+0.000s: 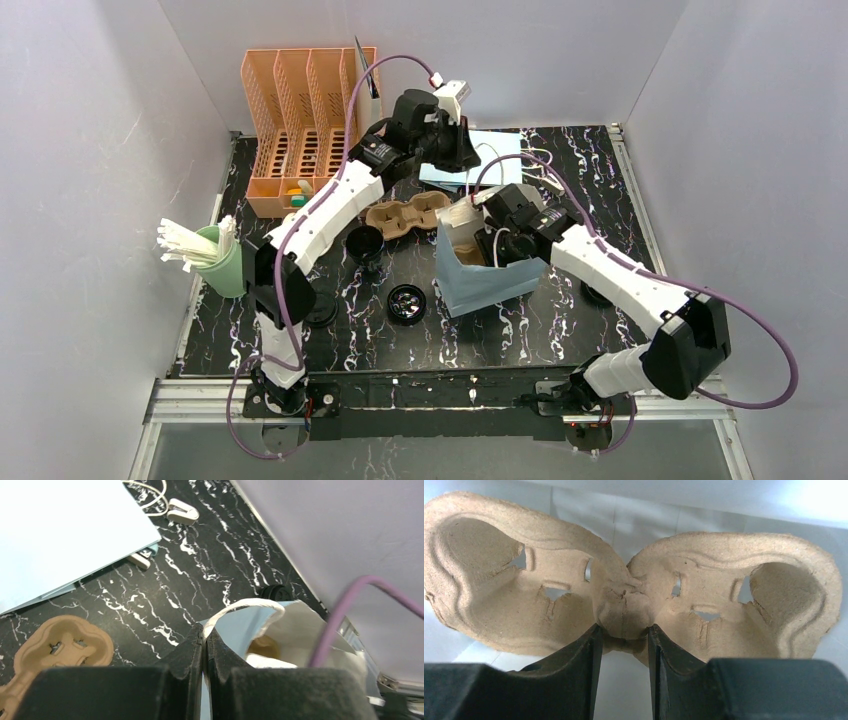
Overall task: Pack the takeout coffee
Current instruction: Place the cup tray in the takeout bag.
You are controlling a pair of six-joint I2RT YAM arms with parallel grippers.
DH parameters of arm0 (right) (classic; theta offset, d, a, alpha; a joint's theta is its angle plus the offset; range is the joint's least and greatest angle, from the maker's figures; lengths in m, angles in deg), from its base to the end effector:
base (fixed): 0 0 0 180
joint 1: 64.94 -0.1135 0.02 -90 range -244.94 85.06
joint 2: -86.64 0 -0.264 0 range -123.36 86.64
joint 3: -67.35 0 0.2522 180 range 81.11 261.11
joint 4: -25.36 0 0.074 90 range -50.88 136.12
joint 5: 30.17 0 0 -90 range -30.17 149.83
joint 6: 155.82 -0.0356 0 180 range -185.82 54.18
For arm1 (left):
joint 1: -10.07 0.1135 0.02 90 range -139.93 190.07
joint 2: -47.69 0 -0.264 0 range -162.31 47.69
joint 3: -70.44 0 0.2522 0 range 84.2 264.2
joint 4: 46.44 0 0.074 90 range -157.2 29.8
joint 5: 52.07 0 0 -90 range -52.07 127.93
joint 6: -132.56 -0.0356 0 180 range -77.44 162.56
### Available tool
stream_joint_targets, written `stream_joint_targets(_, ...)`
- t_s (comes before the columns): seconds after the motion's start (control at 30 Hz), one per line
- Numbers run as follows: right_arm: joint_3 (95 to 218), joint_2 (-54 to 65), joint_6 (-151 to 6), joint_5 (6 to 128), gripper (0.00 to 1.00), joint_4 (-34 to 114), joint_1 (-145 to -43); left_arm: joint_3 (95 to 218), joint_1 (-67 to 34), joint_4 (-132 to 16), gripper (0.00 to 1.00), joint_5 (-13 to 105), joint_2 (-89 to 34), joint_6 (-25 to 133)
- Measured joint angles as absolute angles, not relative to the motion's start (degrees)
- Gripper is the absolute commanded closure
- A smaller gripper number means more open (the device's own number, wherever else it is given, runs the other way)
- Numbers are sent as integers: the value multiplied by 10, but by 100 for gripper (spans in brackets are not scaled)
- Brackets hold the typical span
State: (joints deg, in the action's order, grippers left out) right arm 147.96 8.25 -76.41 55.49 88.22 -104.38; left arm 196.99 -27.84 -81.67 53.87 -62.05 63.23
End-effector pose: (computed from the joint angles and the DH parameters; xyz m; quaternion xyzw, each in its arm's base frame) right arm 0.2122 0.1711 0.2864 -0.2315 0.9386 0.0739 0.2450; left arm 0.3516 -0.2862 0.4007 0.2006 0.7821 -0.3814 0.4501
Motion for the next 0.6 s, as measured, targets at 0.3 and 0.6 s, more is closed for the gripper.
stream_joint_targets(0.3, 1478, 60, -777, 553, 90, 870, -1046, 1928, -279, -778, 100, 569, -563, 639)
stream_joint_targets(0.6, 1476, 42, -781, 560, 90, 865, -1047, 1895, -279, -733, 100, 599, -551, 658)
